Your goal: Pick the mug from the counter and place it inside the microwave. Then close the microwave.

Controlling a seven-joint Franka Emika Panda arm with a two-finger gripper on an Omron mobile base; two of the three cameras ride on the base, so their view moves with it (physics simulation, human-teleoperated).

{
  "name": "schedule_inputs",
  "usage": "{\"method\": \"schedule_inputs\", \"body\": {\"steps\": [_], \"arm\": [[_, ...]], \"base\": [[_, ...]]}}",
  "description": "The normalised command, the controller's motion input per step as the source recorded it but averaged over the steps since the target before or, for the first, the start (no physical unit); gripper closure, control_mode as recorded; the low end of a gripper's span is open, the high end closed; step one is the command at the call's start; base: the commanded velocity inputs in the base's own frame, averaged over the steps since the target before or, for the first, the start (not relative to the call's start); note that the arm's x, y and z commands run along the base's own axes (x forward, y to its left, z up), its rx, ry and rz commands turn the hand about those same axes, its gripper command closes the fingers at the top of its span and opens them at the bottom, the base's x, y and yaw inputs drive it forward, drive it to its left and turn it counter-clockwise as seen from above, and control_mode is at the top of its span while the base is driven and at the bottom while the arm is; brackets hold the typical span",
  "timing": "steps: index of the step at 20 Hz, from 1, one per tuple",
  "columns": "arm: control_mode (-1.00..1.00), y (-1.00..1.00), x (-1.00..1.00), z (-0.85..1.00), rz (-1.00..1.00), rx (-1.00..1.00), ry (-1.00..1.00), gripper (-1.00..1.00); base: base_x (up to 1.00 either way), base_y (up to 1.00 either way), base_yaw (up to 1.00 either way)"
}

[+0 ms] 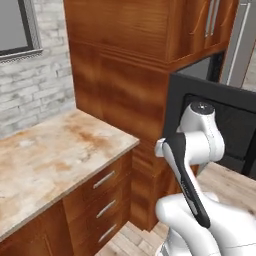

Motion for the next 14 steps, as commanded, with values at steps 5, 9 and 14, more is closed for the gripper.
{"method": "schedule_inputs", "body": {"steps": [5,9,14], "arm": [[1.00,0.00,0.00,0.00,0.00,0.00,0.00,1.00],[1.00,0.00,0.00,0.00,0.00,0.00,0.00,1.00],[1.00,0.00,0.00,0.00,0.00,0.00,0.00,1.00]], "base": [[-0.97,0.20,-0.46],[-0.75,-0.16,-0.54],[-0.02,-0.74,-0.48]]}}
